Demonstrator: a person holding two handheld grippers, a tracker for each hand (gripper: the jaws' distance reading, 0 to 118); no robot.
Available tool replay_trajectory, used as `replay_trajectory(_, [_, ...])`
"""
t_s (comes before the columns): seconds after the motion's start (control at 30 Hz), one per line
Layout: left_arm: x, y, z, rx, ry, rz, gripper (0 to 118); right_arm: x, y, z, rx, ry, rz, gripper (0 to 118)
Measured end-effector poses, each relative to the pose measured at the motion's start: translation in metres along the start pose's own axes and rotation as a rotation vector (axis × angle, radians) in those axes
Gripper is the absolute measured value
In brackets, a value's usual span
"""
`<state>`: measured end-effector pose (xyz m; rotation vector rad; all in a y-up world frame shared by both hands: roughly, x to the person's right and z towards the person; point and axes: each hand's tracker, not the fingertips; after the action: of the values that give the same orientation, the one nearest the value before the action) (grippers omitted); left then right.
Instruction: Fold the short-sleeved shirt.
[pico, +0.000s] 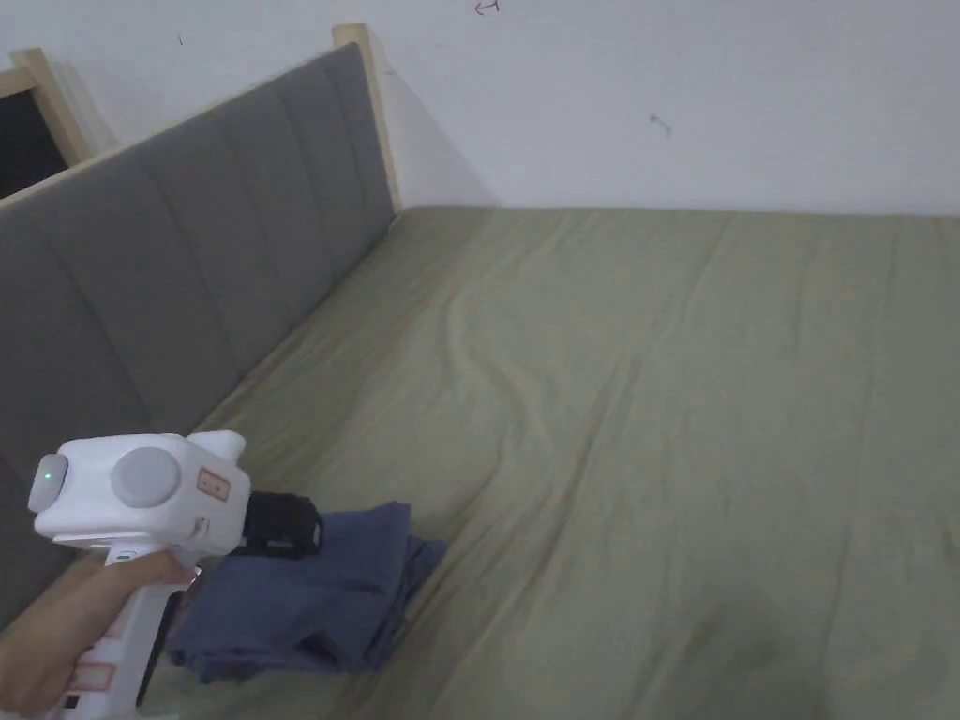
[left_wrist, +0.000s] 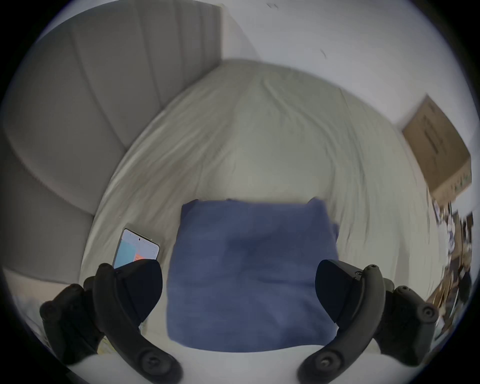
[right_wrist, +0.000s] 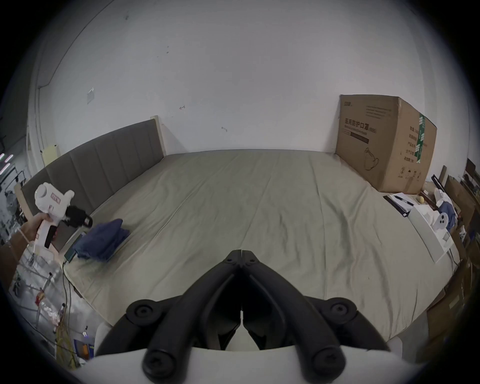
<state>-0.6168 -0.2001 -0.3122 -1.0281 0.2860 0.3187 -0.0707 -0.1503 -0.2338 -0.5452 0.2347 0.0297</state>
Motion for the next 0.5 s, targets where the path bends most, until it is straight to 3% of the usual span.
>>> replay_trajectory(0.1, [0.001,-0.006,0.016,0.077,-0.07,0.076,117,-0.004,-0.001,0.003,-0.007,0.019,0.029,0])
replay_trajectory(0.2, [0.016,-0.017,0.032,0.044,-0.154,0.108,116,-0.002,-0.001,0.005,-0.008,0.045,0.014,0])
replay_trajectory(0.23, [0.024,-0.022,0.039,0.055,-0.16,0.102,107,-0.002,0.0,0.007,-0.006,0.047,0.014,0])
replay_trajectory(0.27, [0.038,-0.029,0.049,0.095,-0.166,0.078,86,-0.002,0.001,0.009,-0.003,0.046,0.014,0])
replay_trajectory(0.33, [0.064,-0.044,0.067,0.175,-0.132,-0.035,23,0.002,0.002,0.014,0.014,0.046,0.018,0])
replay_trajectory(0.4, [0.1,-0.07,0.092,0.266,-0.044,-0.101,18,0.006,0.006,0.02,0.032,0.048,0.013,0])
replay_trajectory(0.47, [0.127,-0.103,0.115,0.421,-0.098,-0.147,0,0.014,0.009,0.027,0.05,0.045,-0.001,0])
replay_trajectory(0.5, [0.142,-0.118,0.128,0.465,-0.133,-0.161,0,0.018,0.011,0.031,0.067,0.047,-0.005,0])
